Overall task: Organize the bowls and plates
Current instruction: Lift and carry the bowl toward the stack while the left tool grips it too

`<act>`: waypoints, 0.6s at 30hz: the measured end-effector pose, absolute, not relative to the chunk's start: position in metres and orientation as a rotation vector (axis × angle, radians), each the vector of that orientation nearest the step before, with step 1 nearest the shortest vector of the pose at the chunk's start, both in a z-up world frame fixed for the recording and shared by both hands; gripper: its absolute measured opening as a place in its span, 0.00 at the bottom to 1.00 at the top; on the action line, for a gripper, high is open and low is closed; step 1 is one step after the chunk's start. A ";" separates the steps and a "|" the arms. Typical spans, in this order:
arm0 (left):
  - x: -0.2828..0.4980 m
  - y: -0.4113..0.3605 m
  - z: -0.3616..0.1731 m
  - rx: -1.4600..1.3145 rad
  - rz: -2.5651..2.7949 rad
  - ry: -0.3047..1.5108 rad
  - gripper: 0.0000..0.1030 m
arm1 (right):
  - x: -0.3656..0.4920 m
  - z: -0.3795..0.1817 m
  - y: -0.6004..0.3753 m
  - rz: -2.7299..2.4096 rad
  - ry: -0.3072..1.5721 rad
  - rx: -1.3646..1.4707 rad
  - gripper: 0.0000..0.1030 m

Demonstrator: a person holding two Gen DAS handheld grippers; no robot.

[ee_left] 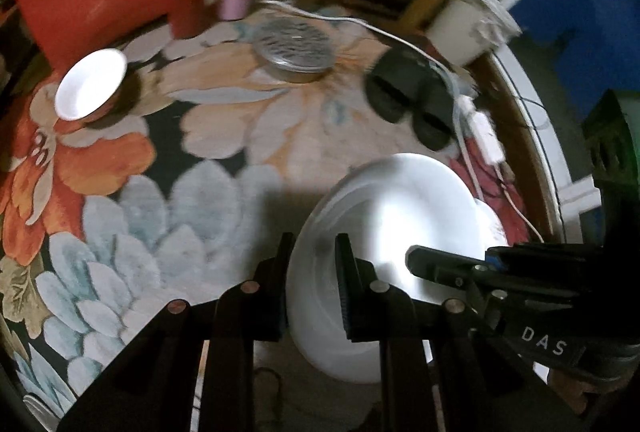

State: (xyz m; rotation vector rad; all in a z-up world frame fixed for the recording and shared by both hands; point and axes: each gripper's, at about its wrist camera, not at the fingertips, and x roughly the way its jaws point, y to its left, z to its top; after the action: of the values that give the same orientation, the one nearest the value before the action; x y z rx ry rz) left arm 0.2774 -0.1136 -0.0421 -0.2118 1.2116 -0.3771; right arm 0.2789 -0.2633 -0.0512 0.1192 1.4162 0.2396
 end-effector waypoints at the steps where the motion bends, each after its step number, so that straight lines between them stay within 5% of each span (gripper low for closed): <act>1: 0.274 -0.121 -0.037 -0.199 -0.386 1.211 0.18 | 0.273 -0.045 -0.274 0.225 1.410 0.138 0.09; 18: 0.198 -0.236 0.021 -0.059 -0.513 1.221 0.18 | 0.188 0.009 -0.380 0.095 1.314 0.299 0.10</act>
State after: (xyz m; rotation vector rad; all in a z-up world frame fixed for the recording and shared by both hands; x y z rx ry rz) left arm 0.1984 -0.2363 0.0206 -0.0585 1.2205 -0.5128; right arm 0.1878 -0.3800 0.0094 0.2986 1.3143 0.0953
